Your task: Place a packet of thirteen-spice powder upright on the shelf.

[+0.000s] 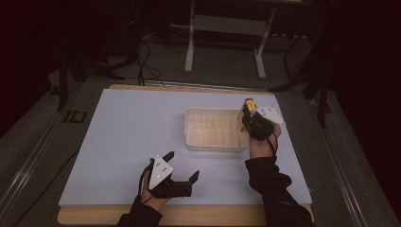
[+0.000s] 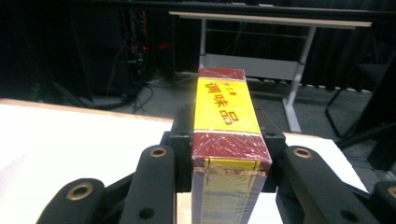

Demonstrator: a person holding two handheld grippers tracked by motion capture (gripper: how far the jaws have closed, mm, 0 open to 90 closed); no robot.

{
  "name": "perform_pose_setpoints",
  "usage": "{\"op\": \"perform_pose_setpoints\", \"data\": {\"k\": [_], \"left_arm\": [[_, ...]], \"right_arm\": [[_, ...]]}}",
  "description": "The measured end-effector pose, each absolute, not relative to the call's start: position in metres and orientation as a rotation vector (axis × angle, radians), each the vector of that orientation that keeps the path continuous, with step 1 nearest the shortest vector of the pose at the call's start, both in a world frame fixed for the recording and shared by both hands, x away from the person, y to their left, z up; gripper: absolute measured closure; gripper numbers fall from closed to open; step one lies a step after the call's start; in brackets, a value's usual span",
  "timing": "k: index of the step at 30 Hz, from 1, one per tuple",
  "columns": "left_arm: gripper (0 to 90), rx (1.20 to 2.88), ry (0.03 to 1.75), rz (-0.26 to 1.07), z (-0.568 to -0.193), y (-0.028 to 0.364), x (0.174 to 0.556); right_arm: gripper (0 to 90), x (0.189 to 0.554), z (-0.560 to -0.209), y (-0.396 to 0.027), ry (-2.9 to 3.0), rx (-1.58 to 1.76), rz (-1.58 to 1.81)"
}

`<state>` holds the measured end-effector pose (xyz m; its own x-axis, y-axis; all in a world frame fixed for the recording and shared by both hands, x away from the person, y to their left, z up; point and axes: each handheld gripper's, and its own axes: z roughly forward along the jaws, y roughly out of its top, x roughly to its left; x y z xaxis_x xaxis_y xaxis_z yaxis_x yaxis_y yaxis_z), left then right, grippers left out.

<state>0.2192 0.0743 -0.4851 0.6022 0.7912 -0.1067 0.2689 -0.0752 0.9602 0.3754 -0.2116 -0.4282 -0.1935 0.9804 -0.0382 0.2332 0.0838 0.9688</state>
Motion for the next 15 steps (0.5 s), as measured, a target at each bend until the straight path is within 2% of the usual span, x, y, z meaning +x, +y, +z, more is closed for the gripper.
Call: {"op": "perform_pose_setpoints", "data": {"k": [15], "left_arm": [[0.8,1.625,0.908,0.543,-0.486,0.075,0.220]], "right_arm": [[67.6,0.393,-0.471,-0.210,1.559,1.355,1.110]]}}
